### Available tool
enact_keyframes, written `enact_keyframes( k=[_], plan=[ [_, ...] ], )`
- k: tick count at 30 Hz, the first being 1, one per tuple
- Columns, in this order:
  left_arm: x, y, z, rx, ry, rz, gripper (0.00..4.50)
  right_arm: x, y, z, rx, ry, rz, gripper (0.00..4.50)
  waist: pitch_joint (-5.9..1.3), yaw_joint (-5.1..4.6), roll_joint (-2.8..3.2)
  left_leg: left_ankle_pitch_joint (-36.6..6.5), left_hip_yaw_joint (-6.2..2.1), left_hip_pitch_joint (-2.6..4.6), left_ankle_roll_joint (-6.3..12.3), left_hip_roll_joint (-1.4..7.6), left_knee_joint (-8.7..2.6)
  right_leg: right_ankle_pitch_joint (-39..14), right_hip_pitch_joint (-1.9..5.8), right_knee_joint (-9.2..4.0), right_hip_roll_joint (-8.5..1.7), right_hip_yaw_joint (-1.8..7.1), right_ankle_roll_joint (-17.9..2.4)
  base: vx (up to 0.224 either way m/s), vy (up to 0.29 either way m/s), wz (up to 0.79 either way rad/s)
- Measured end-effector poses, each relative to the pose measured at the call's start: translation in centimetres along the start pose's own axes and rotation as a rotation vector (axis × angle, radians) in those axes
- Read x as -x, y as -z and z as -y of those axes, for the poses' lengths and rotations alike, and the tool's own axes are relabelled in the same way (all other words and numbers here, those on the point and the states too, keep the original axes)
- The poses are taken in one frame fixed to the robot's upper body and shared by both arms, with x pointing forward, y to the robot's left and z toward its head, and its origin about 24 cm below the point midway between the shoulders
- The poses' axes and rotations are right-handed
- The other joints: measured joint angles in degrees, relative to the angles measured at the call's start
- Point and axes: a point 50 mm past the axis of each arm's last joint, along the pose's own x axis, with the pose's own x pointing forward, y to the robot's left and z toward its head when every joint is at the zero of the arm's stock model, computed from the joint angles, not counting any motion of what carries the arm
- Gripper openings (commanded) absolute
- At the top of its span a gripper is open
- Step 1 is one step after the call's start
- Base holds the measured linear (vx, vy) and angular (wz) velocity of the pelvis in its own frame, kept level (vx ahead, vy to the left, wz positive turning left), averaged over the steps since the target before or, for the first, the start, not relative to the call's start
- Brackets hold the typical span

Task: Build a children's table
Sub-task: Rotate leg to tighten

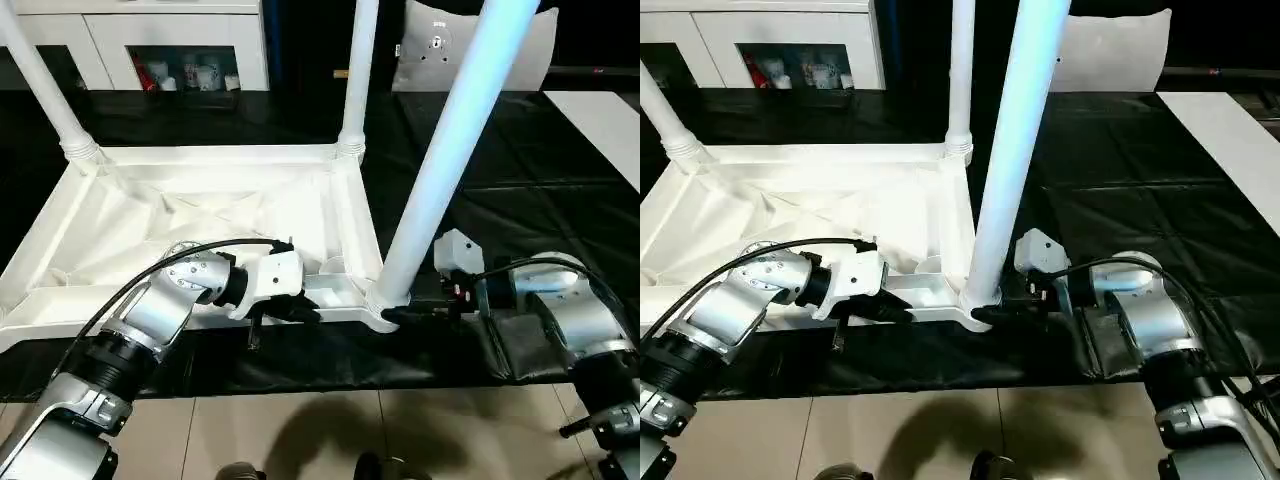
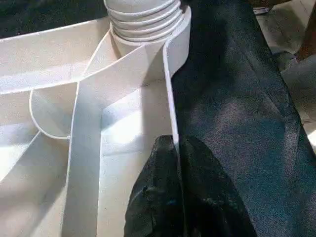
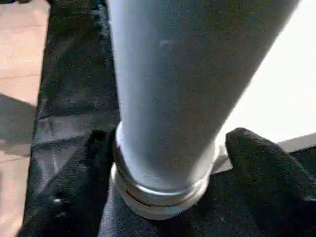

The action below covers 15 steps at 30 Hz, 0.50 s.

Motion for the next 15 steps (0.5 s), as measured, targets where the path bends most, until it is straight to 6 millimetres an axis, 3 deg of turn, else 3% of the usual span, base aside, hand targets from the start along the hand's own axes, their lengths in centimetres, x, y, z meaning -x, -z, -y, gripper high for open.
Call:
enact_keyframes(
  k=[7, 15],
  plan=[
    [0.0, 0.05, -0.03, -0.003, 0.004, -0.001, 0.0, -0.17, 0.29, -0.05, -0.019, -0.018, -0.001, 2.88, -0.06, -0.02, -0.27, 0.0, 0.09, 0.07, 0.0, 0.01, -0.01, 0.0, 0.0, 0.01, 0.0, 0.06, 0.0, 0.0, 0.0, 0.0],
    [0.18, 0.17, -0.04, 0.019, 0.007, 0.001, 0.0, -0.67, 0.46, -0.27, -0.099, -0.017, 0.037, 2.75, -0.03, -0.21, -0.47, 0.0, 0.2, 0.17, 0.0, 0.03, -0.07, 0.0, 0.02, 0.01, 0.03, 0.14, 0.0, 0.0, 0.0, 0.0]
  ],
)
